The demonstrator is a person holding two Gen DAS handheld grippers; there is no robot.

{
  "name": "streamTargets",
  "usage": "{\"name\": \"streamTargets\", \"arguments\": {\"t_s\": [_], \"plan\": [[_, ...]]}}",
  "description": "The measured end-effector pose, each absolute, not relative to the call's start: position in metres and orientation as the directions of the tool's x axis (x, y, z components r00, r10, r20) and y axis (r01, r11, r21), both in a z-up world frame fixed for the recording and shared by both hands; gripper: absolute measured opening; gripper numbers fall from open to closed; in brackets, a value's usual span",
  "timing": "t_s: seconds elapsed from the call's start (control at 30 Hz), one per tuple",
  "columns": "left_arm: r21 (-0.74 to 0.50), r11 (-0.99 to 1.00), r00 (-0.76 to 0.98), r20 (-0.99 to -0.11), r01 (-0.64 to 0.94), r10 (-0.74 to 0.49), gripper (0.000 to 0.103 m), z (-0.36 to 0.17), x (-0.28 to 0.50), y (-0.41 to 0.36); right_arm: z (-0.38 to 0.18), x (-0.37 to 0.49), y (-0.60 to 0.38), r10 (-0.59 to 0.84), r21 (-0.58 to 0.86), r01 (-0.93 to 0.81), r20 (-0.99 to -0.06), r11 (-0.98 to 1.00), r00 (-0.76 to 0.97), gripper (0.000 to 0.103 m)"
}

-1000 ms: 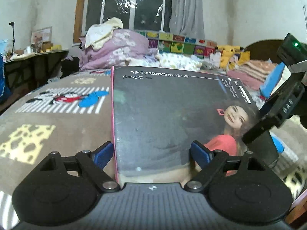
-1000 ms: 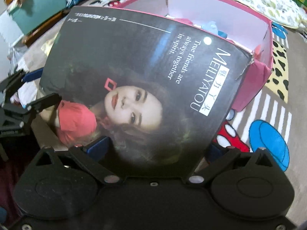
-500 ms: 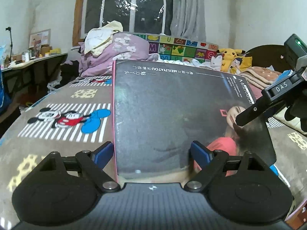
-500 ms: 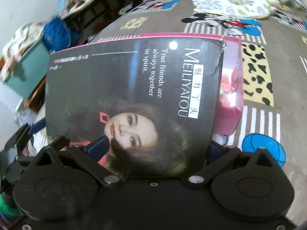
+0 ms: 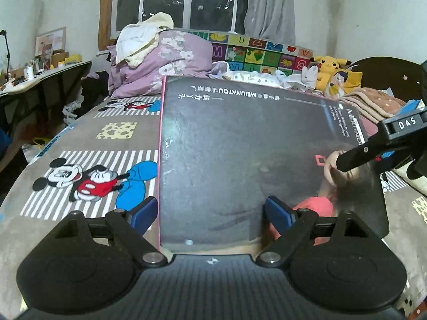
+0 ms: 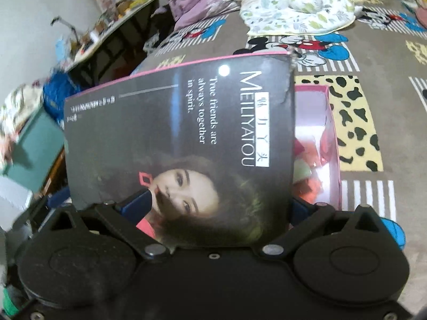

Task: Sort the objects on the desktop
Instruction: 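Carry the magazine with both tools toward the pink box, then lower the magazine flat onto the box opening with both tools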

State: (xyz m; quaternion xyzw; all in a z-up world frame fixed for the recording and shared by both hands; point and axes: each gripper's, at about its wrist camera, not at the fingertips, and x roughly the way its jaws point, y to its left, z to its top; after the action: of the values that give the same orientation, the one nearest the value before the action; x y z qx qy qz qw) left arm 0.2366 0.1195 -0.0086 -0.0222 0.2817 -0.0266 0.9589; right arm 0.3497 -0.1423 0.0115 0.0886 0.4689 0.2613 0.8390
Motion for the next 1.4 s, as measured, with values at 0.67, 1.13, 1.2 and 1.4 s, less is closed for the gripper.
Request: {"name": "streamTargets", "arguments": {"t_s": [0.67,1.13,1.2,1.4], "plan": [[-0.174,0.981,0.758,-0.626,0.090,-0.180,0.088,-0.036,0.327,0.109,-0.008,0.433,-0.169,0.509,0.423,-0.291,-0.773,0.858,0.378,0.103],[-0.193,0.977,0.753,-0.630,0.089,-0.193,0.088,-0.045,0.352,0.101,-0.016,0.453,-0.172,0.464,0.375,-0.276,-0.768,0.885,0.441,0.103],[-0.195,0.977,0.753,-0.629,0.088,-0.193,0.088,-0.046,0.353,0.102,-0.017,0.455,-0.170,0.461,0.372,-0.278,-0.776,0.886,0.432,0.103],[-0.227,0.970,0.753,-0.623,0.084,-0.211,0.088,-0.047,0.350,0.113,-0.024,0.453,-0.163,0.457,0.350,-0.317,-0.801,0.881,0.386,0.103]]}}
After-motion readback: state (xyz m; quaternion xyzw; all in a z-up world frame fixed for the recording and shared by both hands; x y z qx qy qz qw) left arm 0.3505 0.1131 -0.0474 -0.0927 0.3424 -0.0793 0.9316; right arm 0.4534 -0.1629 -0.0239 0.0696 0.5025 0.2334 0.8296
